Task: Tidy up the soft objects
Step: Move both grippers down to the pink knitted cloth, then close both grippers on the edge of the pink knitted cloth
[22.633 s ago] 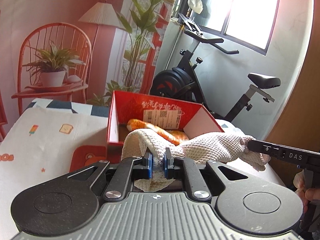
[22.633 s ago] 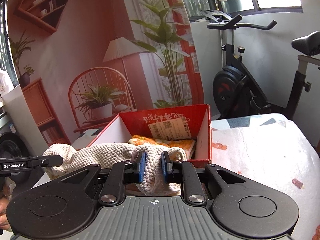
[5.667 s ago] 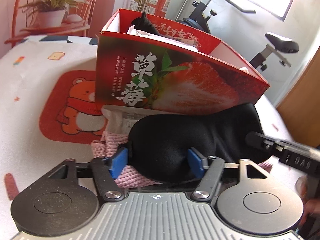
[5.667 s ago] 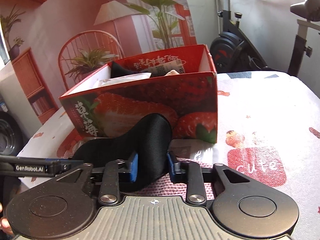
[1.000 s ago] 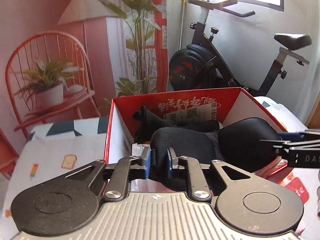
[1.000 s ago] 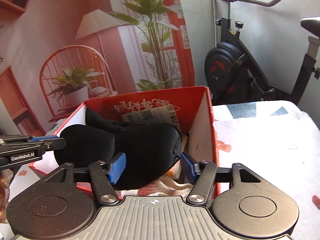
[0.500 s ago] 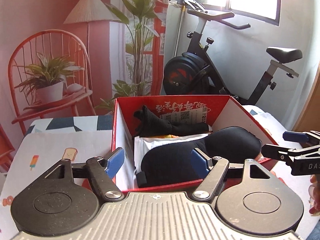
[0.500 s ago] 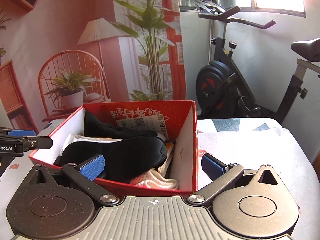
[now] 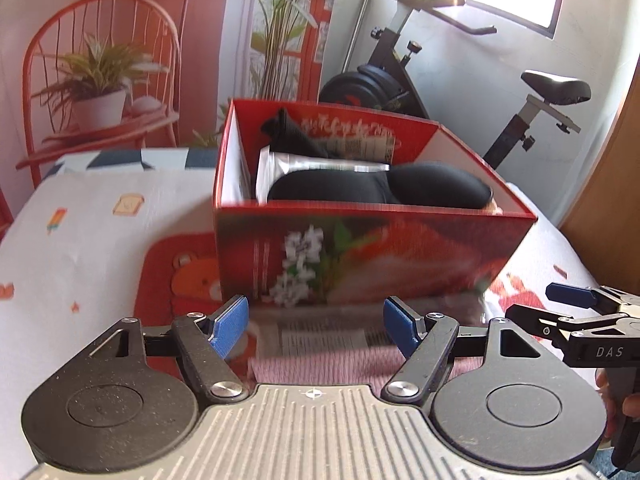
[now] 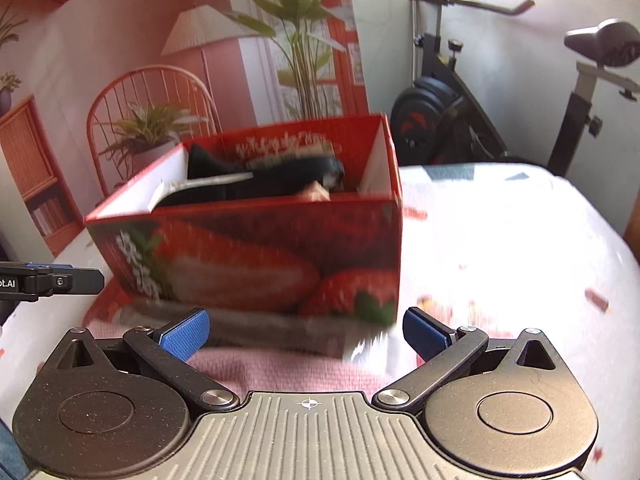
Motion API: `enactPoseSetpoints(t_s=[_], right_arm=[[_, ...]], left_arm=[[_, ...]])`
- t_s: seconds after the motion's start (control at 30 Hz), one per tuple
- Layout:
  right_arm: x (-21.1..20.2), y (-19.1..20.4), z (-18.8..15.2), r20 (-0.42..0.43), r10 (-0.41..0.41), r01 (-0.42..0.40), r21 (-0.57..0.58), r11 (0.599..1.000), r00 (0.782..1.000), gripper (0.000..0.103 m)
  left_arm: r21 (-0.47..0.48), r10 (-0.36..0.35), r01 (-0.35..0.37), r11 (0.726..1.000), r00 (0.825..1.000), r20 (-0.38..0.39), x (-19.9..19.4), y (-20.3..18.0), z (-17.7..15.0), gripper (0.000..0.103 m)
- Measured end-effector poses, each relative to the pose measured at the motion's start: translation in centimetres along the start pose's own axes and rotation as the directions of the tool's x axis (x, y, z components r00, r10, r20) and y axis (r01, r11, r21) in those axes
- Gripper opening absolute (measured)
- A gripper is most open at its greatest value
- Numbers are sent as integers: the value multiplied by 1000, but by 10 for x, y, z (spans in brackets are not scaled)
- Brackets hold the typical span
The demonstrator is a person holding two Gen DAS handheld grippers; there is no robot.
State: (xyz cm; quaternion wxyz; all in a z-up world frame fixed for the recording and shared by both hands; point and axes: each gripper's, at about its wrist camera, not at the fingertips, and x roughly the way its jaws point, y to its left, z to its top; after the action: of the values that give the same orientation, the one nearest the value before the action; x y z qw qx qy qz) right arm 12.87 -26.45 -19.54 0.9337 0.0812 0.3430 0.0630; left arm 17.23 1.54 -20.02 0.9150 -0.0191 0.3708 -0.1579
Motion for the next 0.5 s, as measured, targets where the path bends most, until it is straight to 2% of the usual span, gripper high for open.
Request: enactPoseSetpoints(t_s=[0.3,0.5], right_arm=[[12,-3,-40,-75,-18,19,24,1000,997,101],[17,-4,-51,-96,-6,8,26,1000,995,97]], left_arm=[[-44,23,-26,999,997,-70,20,-1,-35,76],[-22,42,-44,999,996,-82,25,-5,-44,76]])
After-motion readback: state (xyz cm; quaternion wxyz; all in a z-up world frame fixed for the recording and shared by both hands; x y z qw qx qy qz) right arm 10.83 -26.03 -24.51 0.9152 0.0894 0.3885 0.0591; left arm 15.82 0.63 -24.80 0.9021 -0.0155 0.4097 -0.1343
